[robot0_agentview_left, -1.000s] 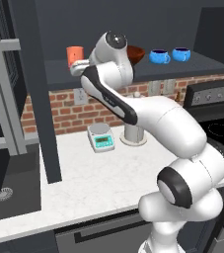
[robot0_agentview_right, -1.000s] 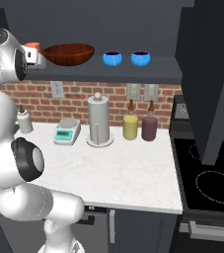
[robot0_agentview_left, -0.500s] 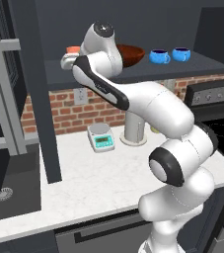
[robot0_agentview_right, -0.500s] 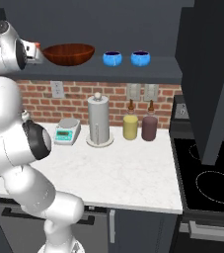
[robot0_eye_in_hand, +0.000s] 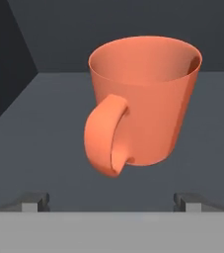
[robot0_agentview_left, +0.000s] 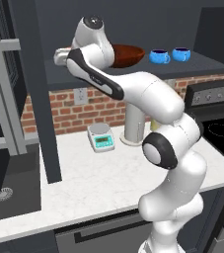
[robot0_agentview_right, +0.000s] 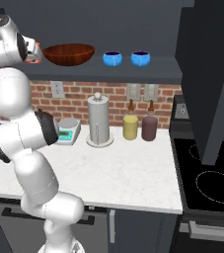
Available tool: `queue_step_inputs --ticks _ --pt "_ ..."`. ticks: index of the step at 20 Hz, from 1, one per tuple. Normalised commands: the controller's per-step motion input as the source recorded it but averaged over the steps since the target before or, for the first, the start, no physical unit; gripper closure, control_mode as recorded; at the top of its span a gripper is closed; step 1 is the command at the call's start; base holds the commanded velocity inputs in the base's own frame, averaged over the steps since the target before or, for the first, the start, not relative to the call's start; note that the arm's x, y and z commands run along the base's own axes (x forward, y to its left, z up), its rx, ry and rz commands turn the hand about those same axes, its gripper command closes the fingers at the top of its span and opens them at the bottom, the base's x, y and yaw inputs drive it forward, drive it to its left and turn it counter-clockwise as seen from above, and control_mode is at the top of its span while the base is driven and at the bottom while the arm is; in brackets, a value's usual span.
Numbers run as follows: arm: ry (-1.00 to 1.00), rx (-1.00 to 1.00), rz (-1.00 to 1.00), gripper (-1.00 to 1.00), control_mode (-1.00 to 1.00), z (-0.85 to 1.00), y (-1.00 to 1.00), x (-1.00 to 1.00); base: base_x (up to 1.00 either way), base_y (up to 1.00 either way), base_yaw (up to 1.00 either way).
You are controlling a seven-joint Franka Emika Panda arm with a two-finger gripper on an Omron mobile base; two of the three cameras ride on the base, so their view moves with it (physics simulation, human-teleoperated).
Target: Gather all objects into one cabinet and sort the glasses and bowls to opposite sides.
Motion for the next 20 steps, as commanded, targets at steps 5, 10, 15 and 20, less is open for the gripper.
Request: queue_step_inputs --ticks 5,10,15,20 --pt "0.00 0.00 -0.04 -1.00 -1.00 -0.07 0.00 0.33 0.00 0.00 0.00" --pt "0.00 0.00 -0.05 -1.00 -1.00 -0.09 0.04 0.27 0.00 0.00 0.00" --pt "0.00 0.00 -0.04 -1.00 -1.00 -0.04 0.20 0.06 0.00 0.00 0.00" --pt "0.00 0.00 -0.06 -1.00 -1.00 -0.11 0.05 0.00 0.00 0.00 0.00"
